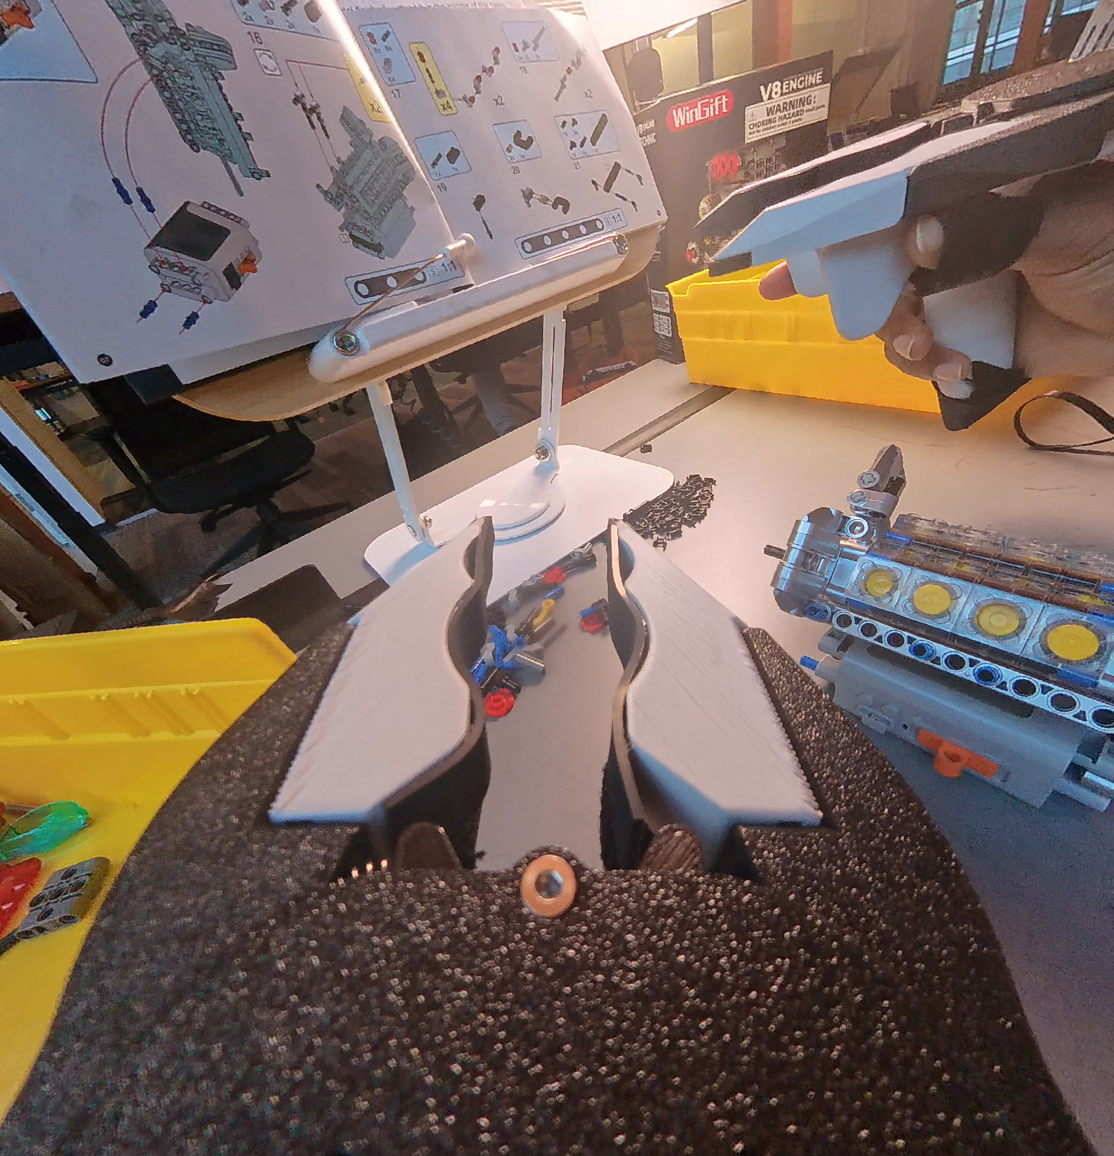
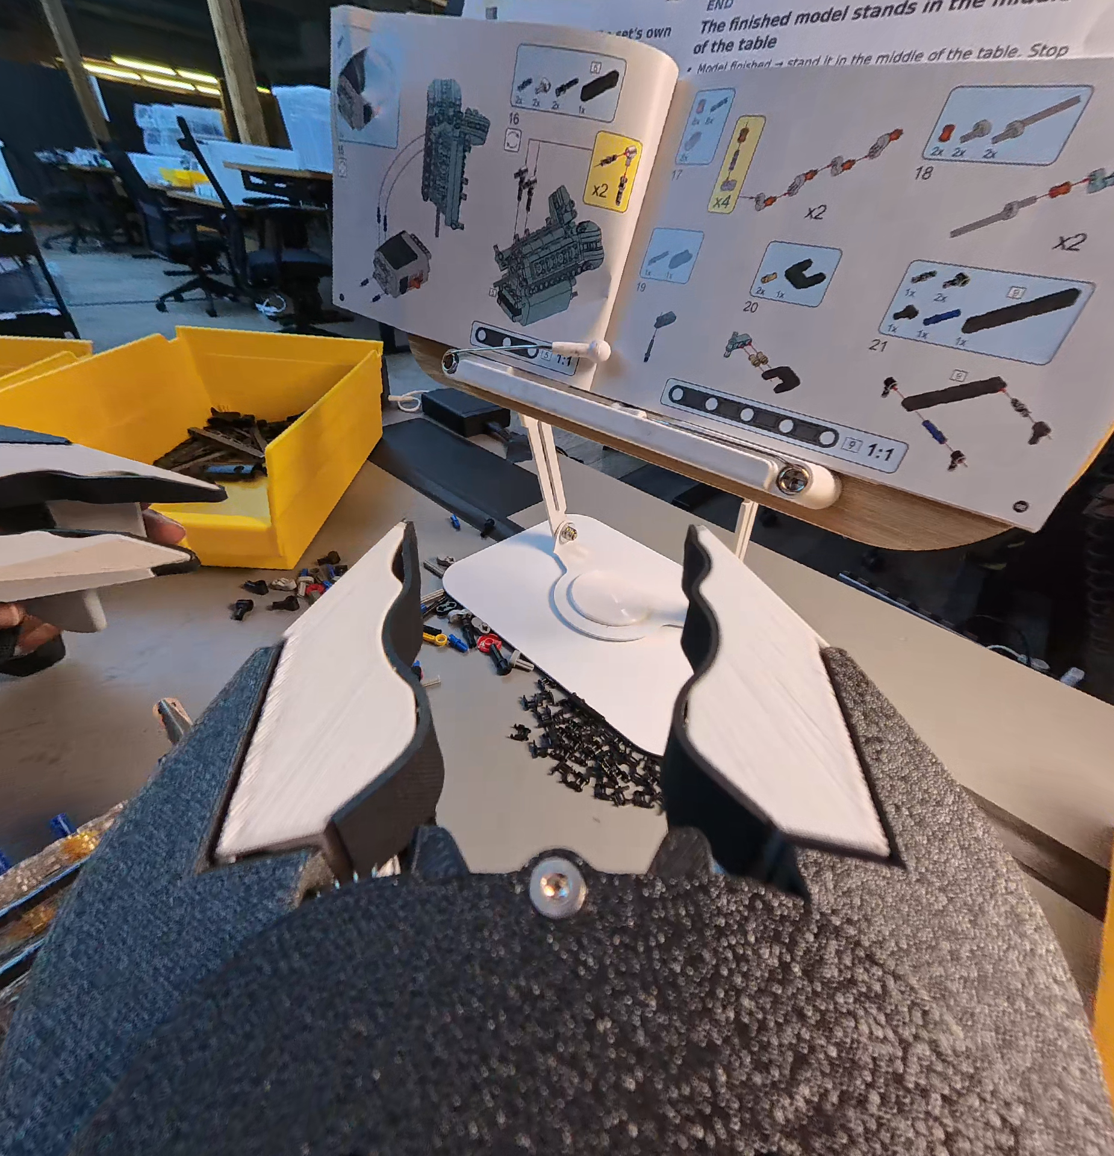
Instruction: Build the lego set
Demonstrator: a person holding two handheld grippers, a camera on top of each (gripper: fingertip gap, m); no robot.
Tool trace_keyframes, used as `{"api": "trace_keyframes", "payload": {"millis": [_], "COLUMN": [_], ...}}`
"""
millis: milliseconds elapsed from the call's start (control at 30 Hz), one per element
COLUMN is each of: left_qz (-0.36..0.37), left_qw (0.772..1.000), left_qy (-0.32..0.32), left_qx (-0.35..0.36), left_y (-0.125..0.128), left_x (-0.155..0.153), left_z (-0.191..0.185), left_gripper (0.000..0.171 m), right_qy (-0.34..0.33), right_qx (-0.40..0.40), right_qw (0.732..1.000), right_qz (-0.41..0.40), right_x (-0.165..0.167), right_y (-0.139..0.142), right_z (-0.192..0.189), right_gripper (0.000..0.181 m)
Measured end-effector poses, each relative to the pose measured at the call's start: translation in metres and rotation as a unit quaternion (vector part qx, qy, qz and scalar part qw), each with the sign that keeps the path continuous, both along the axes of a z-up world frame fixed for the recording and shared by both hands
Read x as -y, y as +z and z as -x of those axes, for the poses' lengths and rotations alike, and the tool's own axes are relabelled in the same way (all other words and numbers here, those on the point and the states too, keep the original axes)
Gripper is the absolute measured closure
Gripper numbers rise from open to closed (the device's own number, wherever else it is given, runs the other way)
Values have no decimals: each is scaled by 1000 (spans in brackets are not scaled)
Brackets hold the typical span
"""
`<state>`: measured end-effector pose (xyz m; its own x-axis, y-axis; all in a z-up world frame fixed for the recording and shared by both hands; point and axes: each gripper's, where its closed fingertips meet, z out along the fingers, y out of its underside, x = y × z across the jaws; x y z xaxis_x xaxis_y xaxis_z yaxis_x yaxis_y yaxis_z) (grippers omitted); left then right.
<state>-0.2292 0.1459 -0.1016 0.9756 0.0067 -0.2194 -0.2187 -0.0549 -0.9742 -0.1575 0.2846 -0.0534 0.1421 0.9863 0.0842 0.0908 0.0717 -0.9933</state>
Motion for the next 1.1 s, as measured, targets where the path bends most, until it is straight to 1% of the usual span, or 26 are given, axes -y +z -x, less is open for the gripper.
{"api": "trace_keyframes", "payload": {"millis": [300, 433, 567, 667, 867, 933, 1000, 1100], "left_qz": [-4, 0, 0, -14, -35, -47, -57, -60], "left_qw": [1000, 1000, 1000, 1000, 999, 998, 997, 998], "left_qy": [4, 7, 13, 19, 34, 36, 34, 25], "left_qx": [14, 12, 7, 4, 1, 13, 27, 27], "left_y": [1, -2, -4, 3, 18, 25, 30, 29], "left_x": [3, 1, -1, -7, -33, -41, -44, -38], "left_z": [4, 7, 9, 11, 24, 29, 31, 27], "left_gripper": [137, 137, 137, 137, 137, 137, 137, 137], "right_qy": [7, 5, 9, 12, 22, 24, 24, 21], "right_qx": [3, -9, -26, -26, -18, -16, -13, -14], "right_qw": [1000, 1000, 999, 999, 1000, 1000, 1000, 1000], "right_qz": [11, 8, 23, 19, 12, 13, 12, 3], "right_x": [4, 4, 5, 7, 15, 17, 18, 19], "right_y": [-14, -12, -13, -16, -24, -26, -28, -27], "right_z": [3, 2, 2, 5, 11, 12, 12, 11], "right_gripper": [98, 99, 103, 104, 104, 104, 104, 105]}}
